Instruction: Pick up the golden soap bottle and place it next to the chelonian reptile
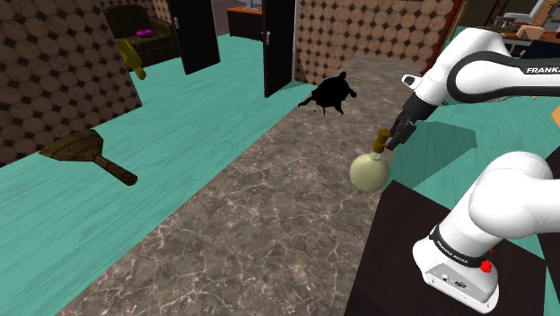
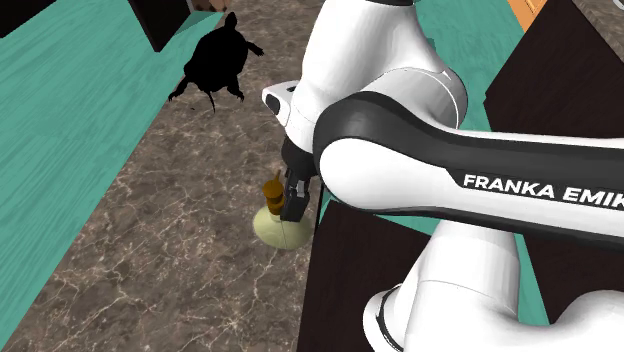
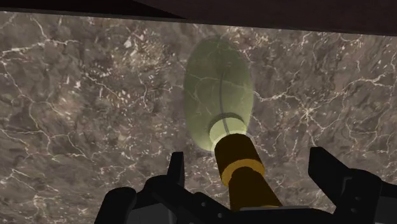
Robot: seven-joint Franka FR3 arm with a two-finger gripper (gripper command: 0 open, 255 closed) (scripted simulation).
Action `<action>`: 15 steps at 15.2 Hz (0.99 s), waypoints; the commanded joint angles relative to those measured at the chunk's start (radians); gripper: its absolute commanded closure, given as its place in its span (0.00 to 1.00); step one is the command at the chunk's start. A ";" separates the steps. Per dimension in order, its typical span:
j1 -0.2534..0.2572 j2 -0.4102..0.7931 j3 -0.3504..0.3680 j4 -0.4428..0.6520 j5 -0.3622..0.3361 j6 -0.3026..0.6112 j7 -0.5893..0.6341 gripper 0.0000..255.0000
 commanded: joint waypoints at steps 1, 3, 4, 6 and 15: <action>-0.006 0.007 -0.034 -0.040 -0.012 0.058 -0.034 0.00; 0.000 0.028 -0.040 -0.058 -0.015 0.097 -0.035 0.00; 0.003 0.040 -0.043 -0.066 -0.016 0.117 -0.036 0.00; 0.010 0.065 -0.050 -0.082 -0.017 0.159 -0.037 0.00; 0.016 0.086 -0.056 -0.094 -0.018 0.193 -0.038 0.00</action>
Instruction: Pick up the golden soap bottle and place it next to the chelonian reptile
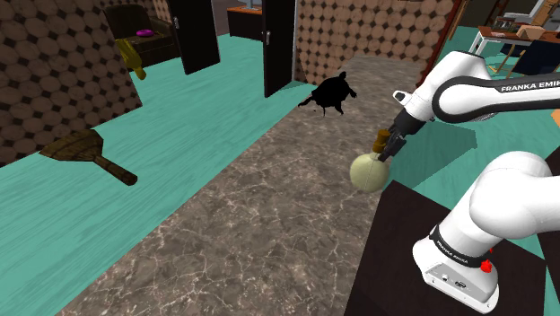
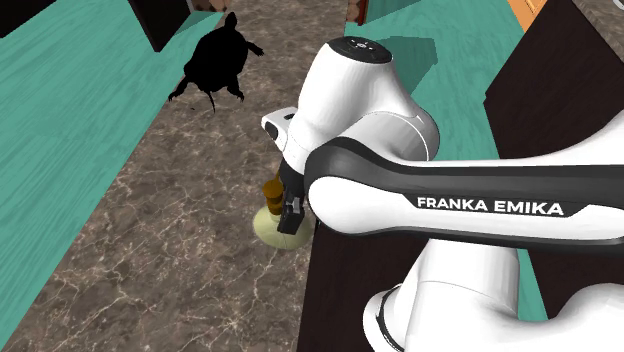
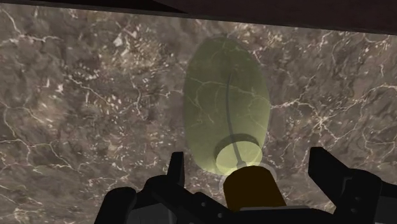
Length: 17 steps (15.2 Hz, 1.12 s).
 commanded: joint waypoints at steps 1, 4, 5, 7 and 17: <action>0.000 0.000 0.000 0.000 0.000 0.000 0.000 1.00; 0.000 0.000 0.000 0.000 0.000 0.000 0.000 1.00; 0.000 0.000 0.000 0.000 0.000 0.000 0.000 1.00; 0.000 0.000 0.000 0.000 0.000 0.000 0.000 1.00; 0.008 -0.056 0.039 0.070 0.021 -0.121 0.027 1.00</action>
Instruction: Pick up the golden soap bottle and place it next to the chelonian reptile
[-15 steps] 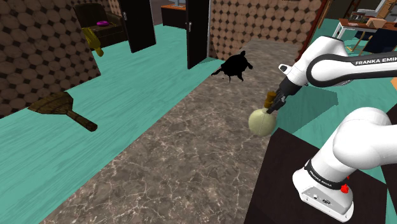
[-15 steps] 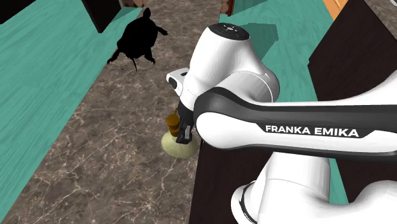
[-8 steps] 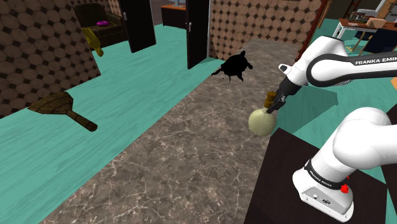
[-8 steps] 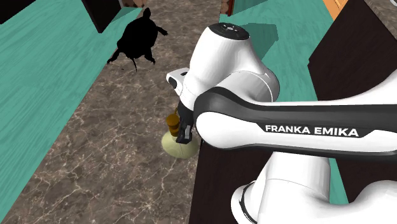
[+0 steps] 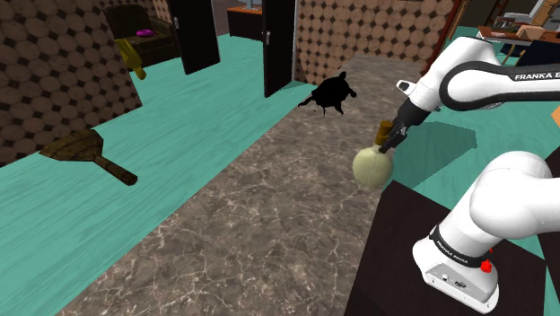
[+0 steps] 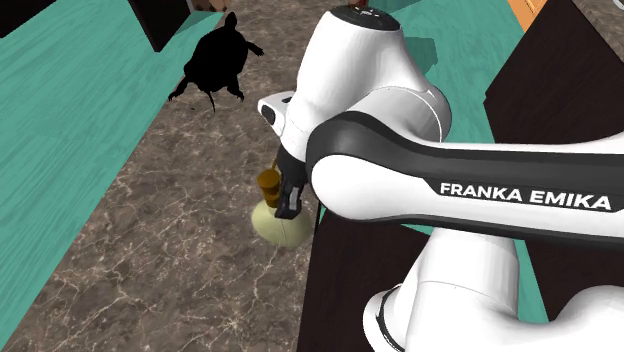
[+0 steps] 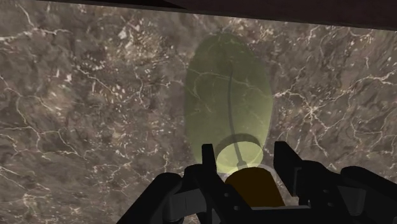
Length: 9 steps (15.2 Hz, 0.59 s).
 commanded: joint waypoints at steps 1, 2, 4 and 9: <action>0.003 -0.014 0.011 0.020 0.006 -0.033 0.007 1.00; 0.004 -0.019 0.016 0.031 0.009 -0.048 0.011 1.00; 0.008 -0.028 0.025 0.054 0.016 -0.078 0.018 1.00; 0.018 -0.042 0.047 0.113 0.031 -0.150 0.033 1.00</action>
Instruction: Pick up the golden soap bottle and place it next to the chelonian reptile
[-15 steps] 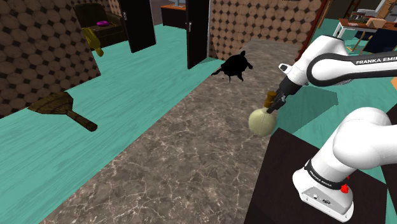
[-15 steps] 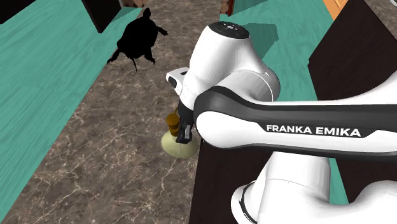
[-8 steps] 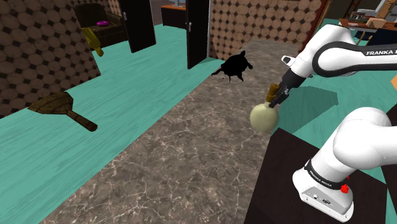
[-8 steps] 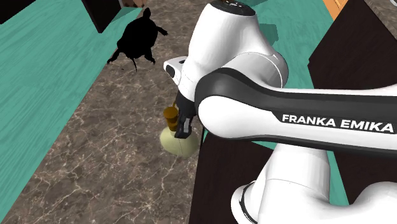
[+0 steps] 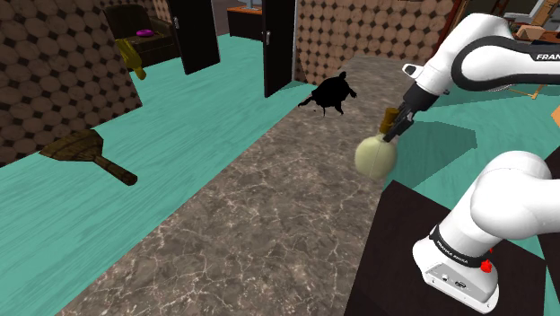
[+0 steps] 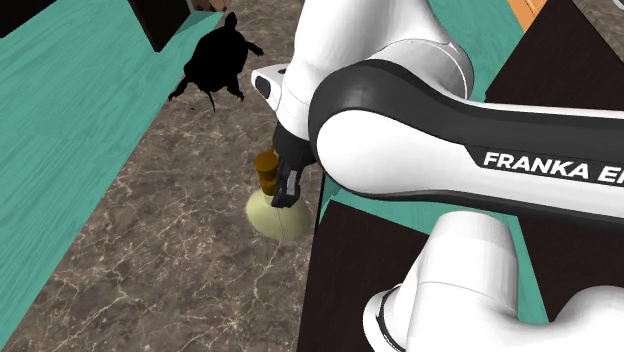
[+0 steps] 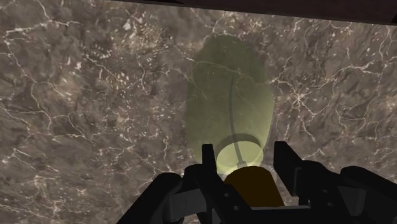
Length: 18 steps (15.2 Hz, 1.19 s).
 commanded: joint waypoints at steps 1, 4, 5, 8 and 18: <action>0.003 -0.005 0.008 0.026 0.005 -0.030 0.005 1.00; 0.010 -0.008 0.019 0.064 0.014 -0.069 0.013 1.00; 0.012 -0.008 0.023 0.077 0.017 -0.082 0.016 1.00; 0.019 -0.007 0.034 0.117 0.025 -0.120 0.024 1.00; 0.040 0.012 0.065 0.257 0.050 -0.237 0.048 1.00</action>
